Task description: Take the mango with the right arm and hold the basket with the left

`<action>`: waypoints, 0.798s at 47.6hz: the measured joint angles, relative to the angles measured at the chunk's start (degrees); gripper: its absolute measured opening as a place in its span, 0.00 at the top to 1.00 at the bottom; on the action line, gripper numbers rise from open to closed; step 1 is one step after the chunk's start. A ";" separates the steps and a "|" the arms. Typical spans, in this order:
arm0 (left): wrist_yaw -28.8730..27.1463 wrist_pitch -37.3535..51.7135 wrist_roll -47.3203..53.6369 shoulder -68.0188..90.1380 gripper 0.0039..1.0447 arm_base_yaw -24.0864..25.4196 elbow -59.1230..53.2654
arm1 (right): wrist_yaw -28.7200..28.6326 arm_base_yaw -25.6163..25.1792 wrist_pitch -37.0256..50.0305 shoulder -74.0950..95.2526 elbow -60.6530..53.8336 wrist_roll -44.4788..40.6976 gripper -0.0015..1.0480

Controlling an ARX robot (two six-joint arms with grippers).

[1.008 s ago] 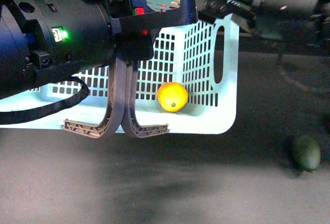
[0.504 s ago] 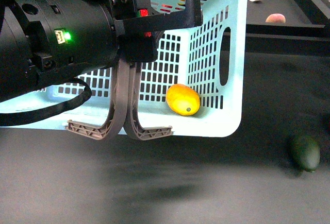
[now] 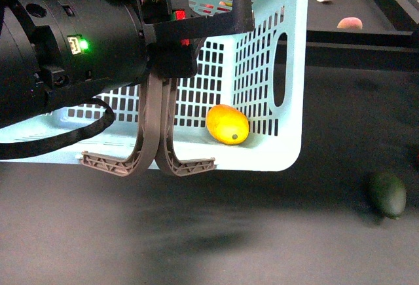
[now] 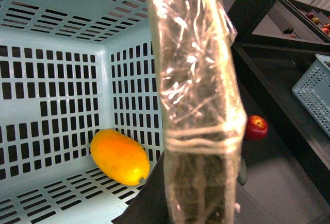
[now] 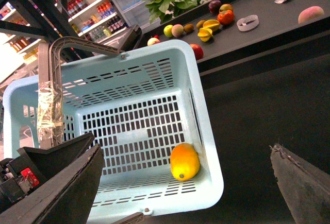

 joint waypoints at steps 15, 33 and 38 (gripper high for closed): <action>0.17 0.00 -0.07 0.00 0.92 -0.02 0.00 | 8.76 -0.70 7.63 -0.66 -2.99 -13.31 0.24; 0.04 0.00 -0.09 0.00 0.92 0.04 -0.02 | -4.61 -15.76 -2.14 -16.44 -7.37 -29.57 0.88; 0.09 0.00 -0.04 0.00 0.92 0.04 -0.02 | -7.26 -18.51 -5.22 -19.91 -7.37 -30.01 0.98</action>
